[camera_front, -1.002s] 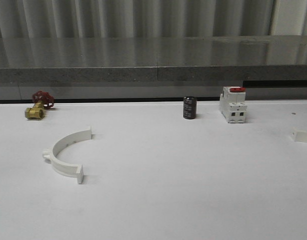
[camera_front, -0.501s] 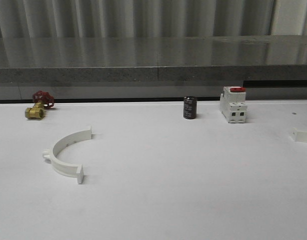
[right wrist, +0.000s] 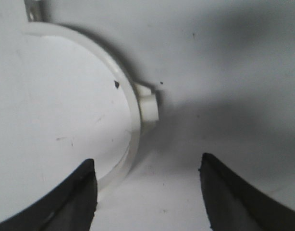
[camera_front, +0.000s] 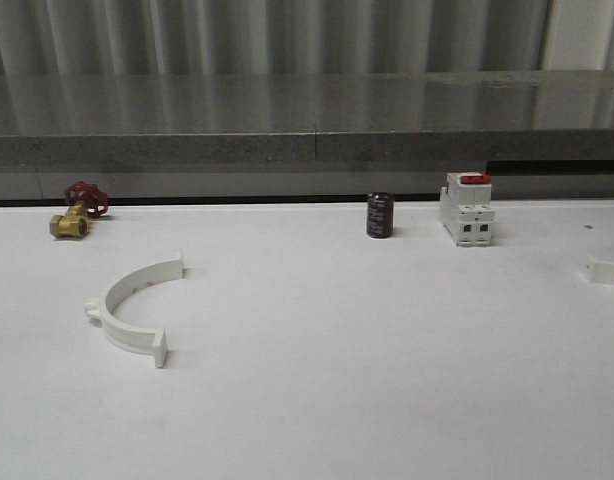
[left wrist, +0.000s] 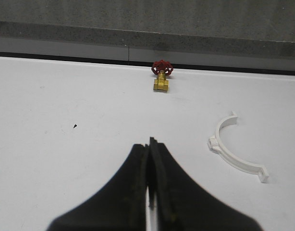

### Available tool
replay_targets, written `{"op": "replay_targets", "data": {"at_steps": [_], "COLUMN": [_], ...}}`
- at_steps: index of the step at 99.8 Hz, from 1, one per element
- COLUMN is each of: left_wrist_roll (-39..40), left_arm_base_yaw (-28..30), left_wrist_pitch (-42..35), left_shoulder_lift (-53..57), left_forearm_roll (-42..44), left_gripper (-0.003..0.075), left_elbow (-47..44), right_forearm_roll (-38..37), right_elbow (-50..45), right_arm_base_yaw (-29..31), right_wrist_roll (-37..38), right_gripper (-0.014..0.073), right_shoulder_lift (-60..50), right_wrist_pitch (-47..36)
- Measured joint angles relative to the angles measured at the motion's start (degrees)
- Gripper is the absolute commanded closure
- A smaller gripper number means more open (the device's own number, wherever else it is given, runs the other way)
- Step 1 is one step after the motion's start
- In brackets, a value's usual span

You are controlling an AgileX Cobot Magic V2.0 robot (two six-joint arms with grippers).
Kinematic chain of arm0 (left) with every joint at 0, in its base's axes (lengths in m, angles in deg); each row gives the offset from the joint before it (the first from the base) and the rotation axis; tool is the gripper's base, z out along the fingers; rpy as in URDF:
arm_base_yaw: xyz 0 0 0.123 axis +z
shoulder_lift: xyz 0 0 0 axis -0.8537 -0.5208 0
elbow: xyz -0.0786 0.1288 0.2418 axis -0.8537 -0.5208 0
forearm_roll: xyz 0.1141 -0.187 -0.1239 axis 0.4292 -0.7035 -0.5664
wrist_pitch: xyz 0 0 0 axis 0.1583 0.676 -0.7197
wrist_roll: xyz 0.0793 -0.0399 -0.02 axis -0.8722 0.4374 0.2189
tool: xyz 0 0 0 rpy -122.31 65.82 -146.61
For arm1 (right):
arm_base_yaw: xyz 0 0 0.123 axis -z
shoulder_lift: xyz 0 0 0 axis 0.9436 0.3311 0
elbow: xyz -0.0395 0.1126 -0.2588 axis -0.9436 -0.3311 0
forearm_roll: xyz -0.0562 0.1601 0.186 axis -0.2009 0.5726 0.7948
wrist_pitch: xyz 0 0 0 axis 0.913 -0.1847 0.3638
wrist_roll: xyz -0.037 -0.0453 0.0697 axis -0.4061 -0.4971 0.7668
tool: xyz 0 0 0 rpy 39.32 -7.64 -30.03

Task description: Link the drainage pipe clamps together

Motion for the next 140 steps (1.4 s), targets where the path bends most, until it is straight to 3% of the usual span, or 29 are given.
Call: {"op": "replay_targets", "data": {"at_steps": [28, 33, 52, 62, 100, 140], "left_wrist_roll": [0.00, 0.00, 0.00, 0.00, 0.00, 0.00], "left_arm_base_yaw": [0.00, 0.00, 0.00, 0.00, 0.00, 0.00], "left_wrist_pitch": [0.00, 0.00, 0.00, 0.00, 0.00, 0.00], "left_shoulder_lift": [0.00, 0.00, 0.00, 0.00, 0.00, 0.00], "left_forearm_roll": [0.00, 0.00, 0.00, 0.00, 0.00, 0.00], "left_gripper": [0.0741, 0.0741, 0.0741, 0.0741, 0.0741, 0.0741], "left_elbow": [0.00, 0.00, 0.00, 0.00, 0.00, 0.00], "right_forearm_roll": [0.00, 0.00, 0.00, 0.00, 0.00, 0.00], "right_elbow": [6.02, 6.47, 6.82, 6.82, 9.99, 18.10], "right_arm_base_yaw": [0.00, 0.00, 0.00, 0.00, -0.51, -11.13], "right_wrist_roll": [0.00, 0.00, 0.00, 0.00, 0.00, 4.23], "right_gripper": [0.0128, 0.0160, 0.0529, 0.0613, 0.0620, 0.0620], "right_shoulder_lift": [8.95, 9.86, 10.53, 10.53, 9.36, 3.93], "right_wrist_pitch": [0.12, 0.12, 0.94, 1.09, 5.86, 17.80]}}
